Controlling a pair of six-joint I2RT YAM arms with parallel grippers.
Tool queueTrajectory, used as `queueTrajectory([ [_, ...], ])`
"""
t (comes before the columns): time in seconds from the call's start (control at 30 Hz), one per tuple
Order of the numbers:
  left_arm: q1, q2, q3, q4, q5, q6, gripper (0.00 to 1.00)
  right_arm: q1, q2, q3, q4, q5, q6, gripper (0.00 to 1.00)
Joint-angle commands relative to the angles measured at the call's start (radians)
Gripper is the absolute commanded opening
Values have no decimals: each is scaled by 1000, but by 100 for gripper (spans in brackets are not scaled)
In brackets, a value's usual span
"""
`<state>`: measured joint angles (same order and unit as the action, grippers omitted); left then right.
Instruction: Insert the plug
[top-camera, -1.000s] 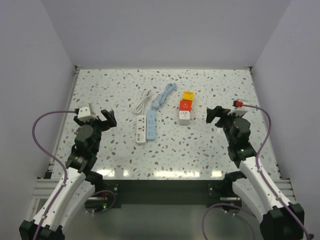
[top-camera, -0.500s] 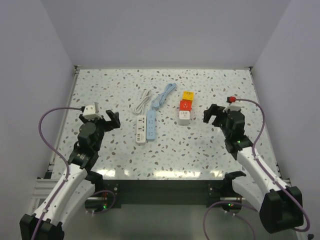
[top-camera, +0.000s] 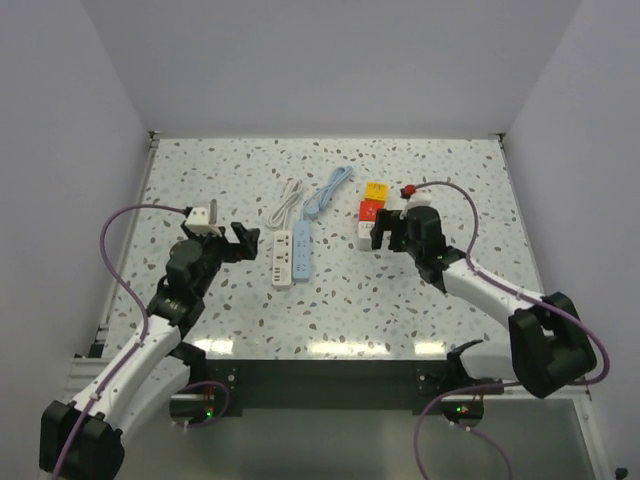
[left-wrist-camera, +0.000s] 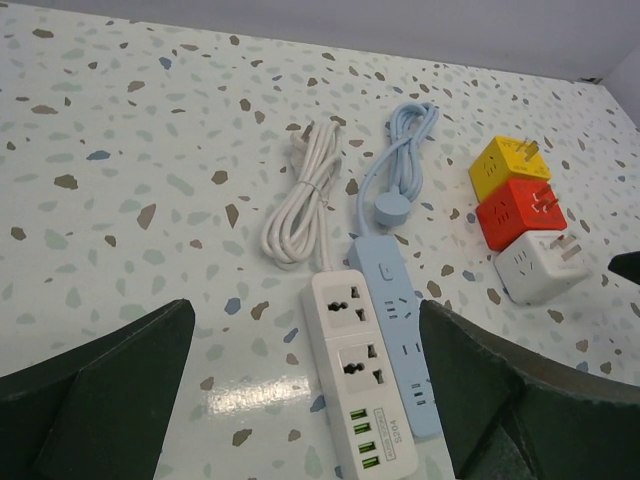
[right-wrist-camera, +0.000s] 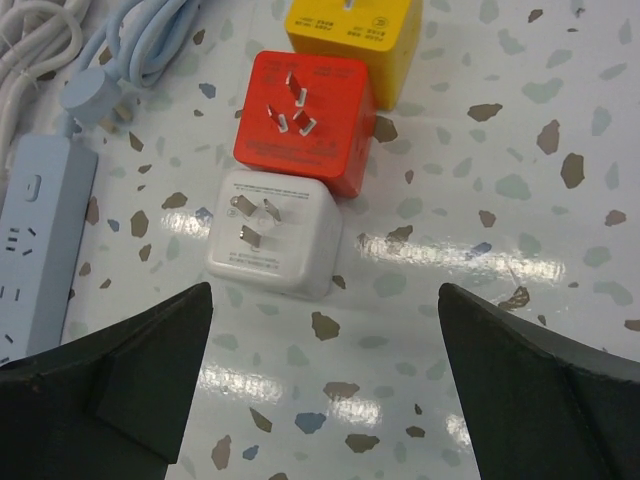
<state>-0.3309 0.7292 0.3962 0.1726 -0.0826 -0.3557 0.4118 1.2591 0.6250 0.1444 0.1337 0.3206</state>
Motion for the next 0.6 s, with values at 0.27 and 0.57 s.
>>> queueTrajectory([
  [0.27, -17, 12, -7, 99, 56, -5, 100, 151, 299, 200, 67, 173, 12, 98],
  [0.57, -25, 16, -14, 117, 73, 0, 100, 179, 439, 286, 17, 291, 14, 91],
])
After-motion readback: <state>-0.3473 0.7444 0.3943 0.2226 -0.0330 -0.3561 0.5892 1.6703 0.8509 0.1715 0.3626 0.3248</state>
